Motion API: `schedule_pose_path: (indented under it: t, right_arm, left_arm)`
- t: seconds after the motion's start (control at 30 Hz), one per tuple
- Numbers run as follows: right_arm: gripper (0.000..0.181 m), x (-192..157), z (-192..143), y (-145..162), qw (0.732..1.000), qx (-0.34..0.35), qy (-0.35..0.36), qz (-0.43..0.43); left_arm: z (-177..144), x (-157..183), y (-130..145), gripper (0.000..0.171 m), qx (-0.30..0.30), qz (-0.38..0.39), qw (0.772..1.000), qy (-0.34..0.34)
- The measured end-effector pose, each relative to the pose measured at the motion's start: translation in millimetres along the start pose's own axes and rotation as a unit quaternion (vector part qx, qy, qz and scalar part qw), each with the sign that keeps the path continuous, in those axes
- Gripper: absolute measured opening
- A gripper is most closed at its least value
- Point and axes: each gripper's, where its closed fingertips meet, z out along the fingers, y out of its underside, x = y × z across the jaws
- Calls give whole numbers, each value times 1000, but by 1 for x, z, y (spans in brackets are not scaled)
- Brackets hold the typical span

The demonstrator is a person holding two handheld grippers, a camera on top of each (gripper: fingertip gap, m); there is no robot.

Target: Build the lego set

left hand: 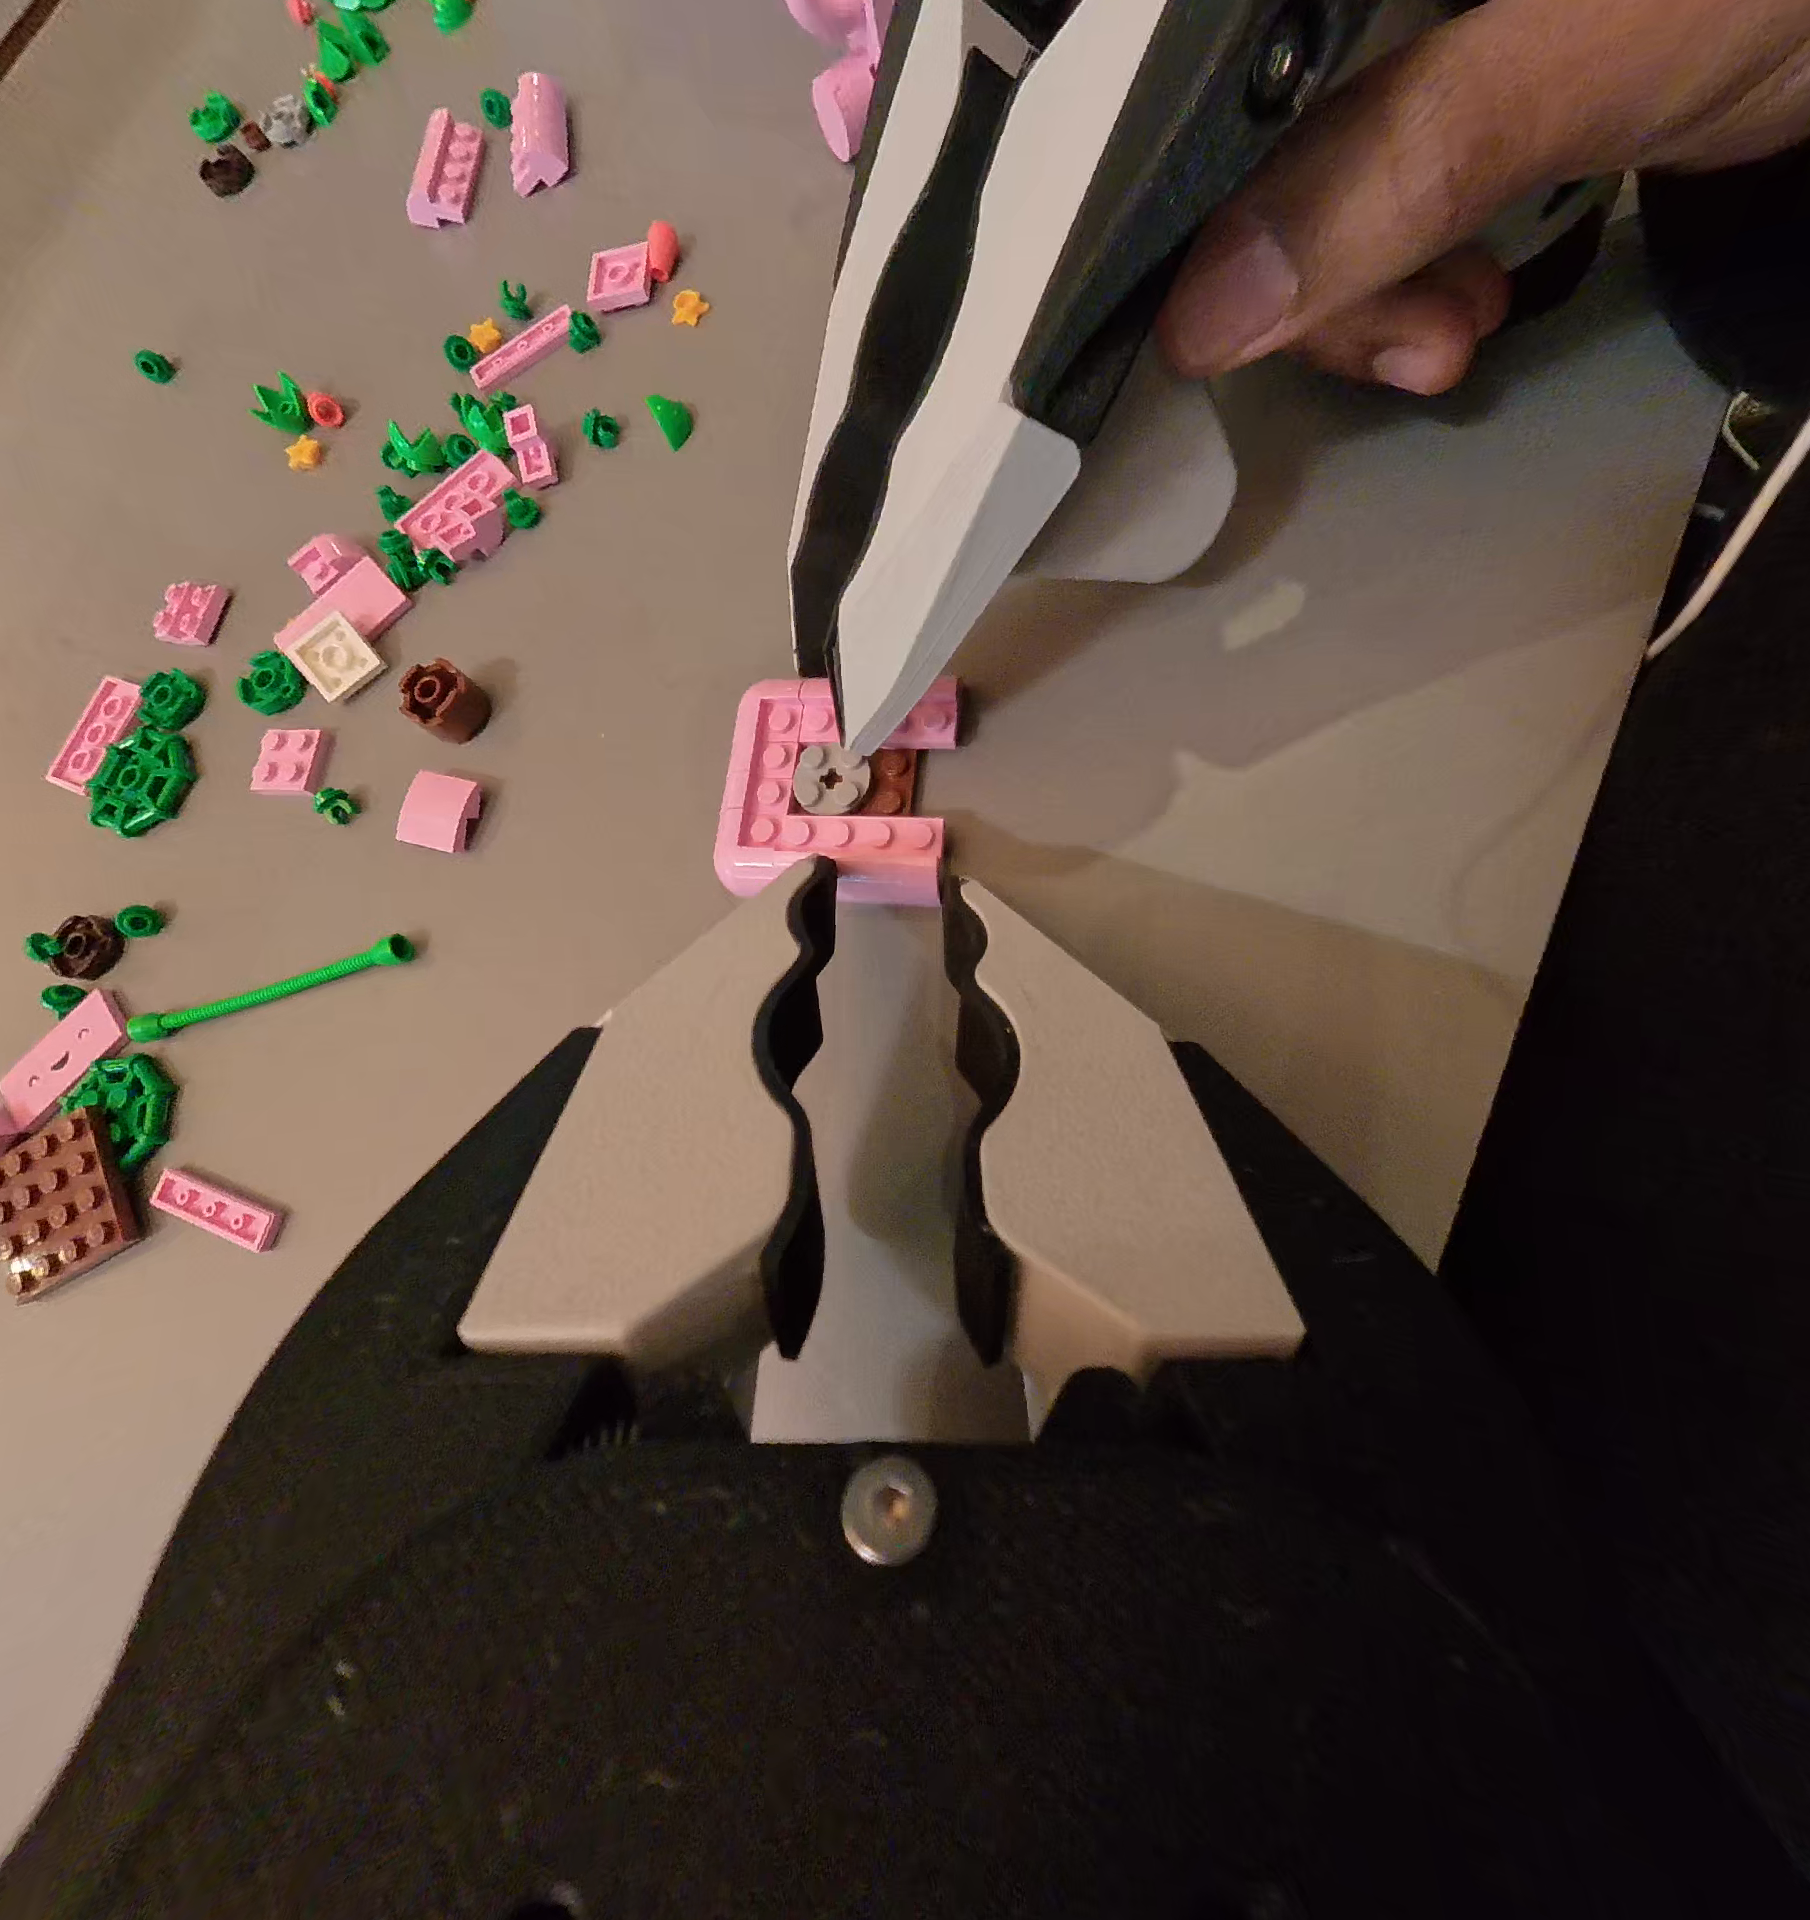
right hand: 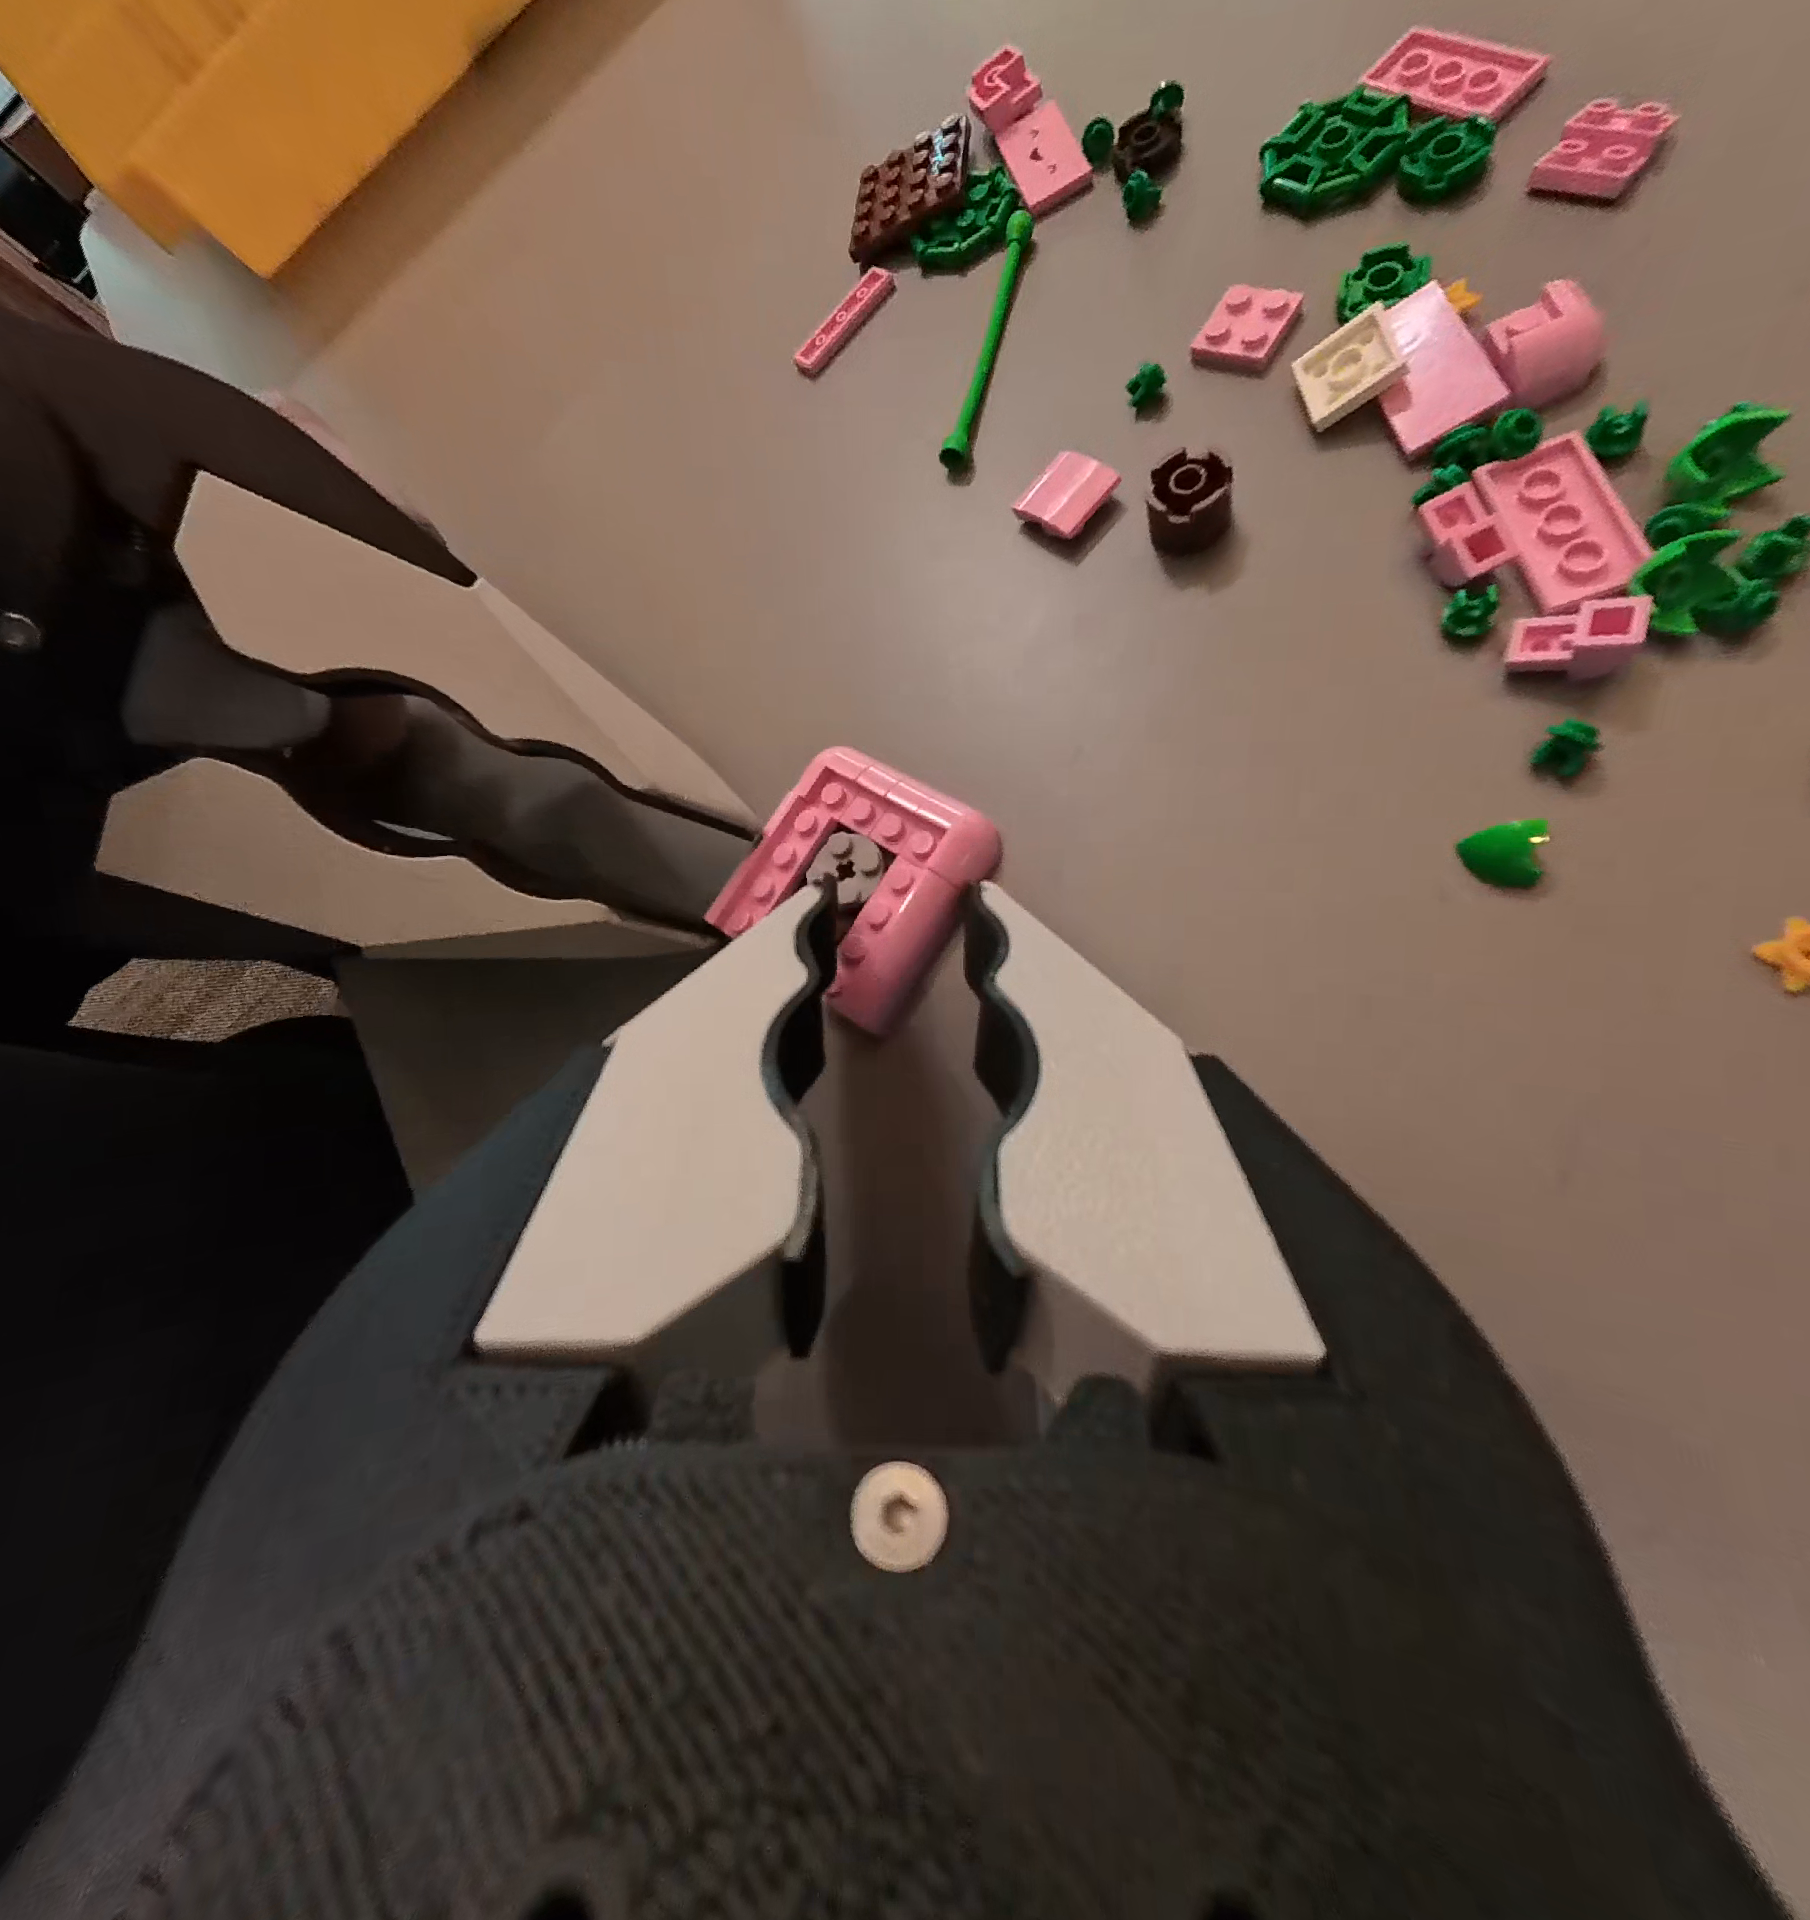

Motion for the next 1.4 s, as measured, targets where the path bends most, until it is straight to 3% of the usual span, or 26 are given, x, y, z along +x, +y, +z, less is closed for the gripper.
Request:
schedule_pose_path:
  t: [0.37,0.57,0.8,1.0,1.13,1.27,1.4]
  right_arm:
    - [19,2,1,-1,1000,-3,0,-3]
    - [42,-6,2,-5,1000,4,-29,-3]
    - [32,1,6,-5,999,-14,19,-42]
    - [39,5,6,-9,996,-5,49,-80]
    - [25,-4,-8,-23,988,54,52,-133]
    - [0,-20,-7,-19,980,52,38,-191]
    - [0,-33,-1,-14,978,39,5,-204]
  left_arm:
    - [1,-2,0,22,-2,-5,1000,-4]
    - [2,-2,0,22,-4,-2,1000,-5]
    - [3,-2,-1,22,-4,2,1000,-7]
    - [2,-2,-2,21,1,2,1000,-6]
    - [-4,-4,-7,26,25,3,1000,-15]
    - [-3,-10,-6,38,21,-29,999,-10]
    - [1,-15,-1,49,4,-55,998,-7]
